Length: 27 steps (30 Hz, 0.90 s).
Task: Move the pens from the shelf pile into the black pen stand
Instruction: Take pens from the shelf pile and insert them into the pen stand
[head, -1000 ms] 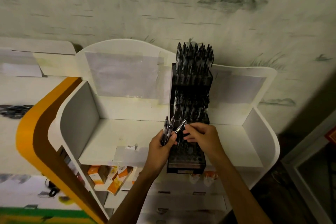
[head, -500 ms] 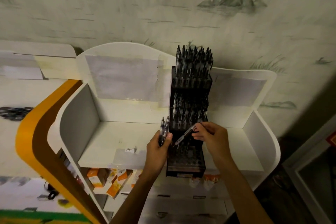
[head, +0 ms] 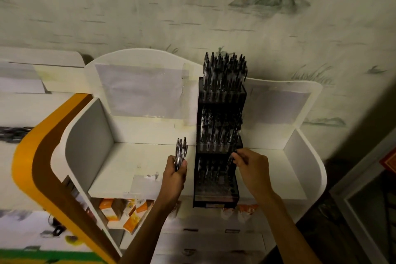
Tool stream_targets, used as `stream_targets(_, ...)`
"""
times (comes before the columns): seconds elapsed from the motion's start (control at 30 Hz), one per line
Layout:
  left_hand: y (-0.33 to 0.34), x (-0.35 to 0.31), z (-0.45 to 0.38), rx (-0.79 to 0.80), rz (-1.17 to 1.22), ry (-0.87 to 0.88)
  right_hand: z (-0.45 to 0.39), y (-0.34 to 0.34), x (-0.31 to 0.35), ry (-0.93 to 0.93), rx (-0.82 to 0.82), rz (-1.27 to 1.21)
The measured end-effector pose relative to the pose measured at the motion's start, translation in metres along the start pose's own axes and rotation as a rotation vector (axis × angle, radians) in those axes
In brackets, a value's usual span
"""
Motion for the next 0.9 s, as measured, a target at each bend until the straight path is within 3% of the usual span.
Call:
stream_targets(0.37, -0.006, -0.009, 0.004, -0.04, -0.061, 0.124, 0.007, 0.022, -0.014, 0.04, 0.055, 0.024)
stream_targets(0.9, 0.017, -0.01, 0.007, 0.066, 0.058, 0.08, 0.018, 0.034, -0.04, 0.207, 0.18, 0.122)
Point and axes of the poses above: each hand's wrist, its own z-axis away from the middle knuckle, its own y-axis out of the palm, x = y × z, the point moved 10 cm from there along -z, towards the middle knuckle, and after that the axes turned 3 degrees about -z, right-handed, at the moved point
